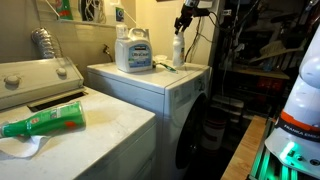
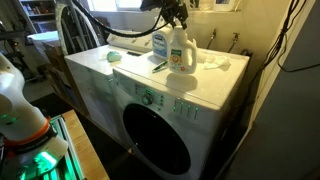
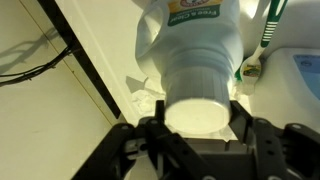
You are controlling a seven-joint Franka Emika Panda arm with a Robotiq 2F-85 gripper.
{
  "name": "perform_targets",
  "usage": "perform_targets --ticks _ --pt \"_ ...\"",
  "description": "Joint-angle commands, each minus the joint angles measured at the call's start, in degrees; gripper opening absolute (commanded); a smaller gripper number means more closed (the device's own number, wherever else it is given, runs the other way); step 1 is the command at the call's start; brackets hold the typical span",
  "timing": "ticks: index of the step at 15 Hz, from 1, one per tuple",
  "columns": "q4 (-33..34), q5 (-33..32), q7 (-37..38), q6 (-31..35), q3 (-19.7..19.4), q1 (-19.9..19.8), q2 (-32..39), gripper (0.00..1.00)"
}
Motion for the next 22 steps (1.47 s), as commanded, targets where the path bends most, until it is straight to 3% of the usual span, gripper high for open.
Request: perform_targets --ticks 1,6,7,15,22 --pt "0.19 0.9 -0.65 -0.25 -0.1 0.1 0.05 0.64" --pt "0.19 1.73 -1.16 -0.26 -0.1 0.12 0.06 0.64" --pt "0.97 4.29 -4.51 -1.36 -0.17 0.26 0.5 0.39" --pt "3.96 14.27 -35.16 -2.83 -0.16 -0.49 2.56 0.39" --pt "8.63 23.96 -57.58 -14.33 -1.49 -2.53 3.68 0.39"
